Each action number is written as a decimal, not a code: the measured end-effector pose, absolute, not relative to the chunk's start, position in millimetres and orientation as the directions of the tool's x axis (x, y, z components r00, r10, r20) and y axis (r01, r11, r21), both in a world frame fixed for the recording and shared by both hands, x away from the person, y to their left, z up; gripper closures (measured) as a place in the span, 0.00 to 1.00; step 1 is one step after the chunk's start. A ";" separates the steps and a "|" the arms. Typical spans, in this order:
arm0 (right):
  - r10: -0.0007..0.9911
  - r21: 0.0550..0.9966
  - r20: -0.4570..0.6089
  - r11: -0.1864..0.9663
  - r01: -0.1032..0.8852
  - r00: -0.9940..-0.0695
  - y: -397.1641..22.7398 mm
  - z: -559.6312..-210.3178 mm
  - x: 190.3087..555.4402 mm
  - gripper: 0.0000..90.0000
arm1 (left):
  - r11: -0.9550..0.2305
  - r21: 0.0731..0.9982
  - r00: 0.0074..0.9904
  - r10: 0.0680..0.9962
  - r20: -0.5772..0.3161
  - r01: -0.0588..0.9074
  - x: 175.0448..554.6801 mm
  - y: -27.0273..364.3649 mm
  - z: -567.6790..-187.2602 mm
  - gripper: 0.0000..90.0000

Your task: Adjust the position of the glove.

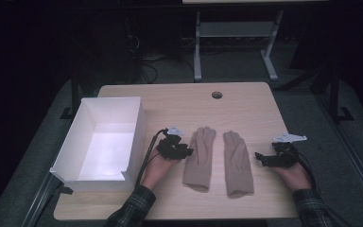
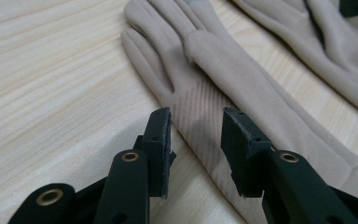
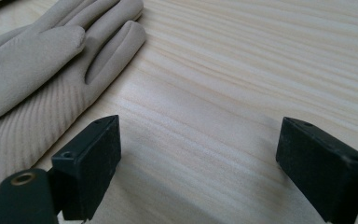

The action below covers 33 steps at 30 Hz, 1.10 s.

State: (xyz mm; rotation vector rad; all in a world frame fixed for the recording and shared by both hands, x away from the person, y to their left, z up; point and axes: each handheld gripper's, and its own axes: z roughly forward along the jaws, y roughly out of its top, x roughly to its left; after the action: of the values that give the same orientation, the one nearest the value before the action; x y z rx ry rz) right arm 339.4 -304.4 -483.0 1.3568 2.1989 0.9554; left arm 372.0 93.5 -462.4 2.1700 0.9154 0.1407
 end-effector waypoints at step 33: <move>0.689 0.724 0.132 0.424 0.544 -0.712 -285.3 -474.8 323.6 1.00 | -0.449 0.672 0.741 0.631 -0.228 0.589 372.4 90.5 -465.1 0.98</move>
State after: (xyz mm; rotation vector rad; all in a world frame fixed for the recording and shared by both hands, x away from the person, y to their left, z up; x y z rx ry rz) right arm 323.6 -285.3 -474.8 1.0912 2.4891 1.1614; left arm 372.4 90.5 -465.1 2.1686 0.9145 0.0699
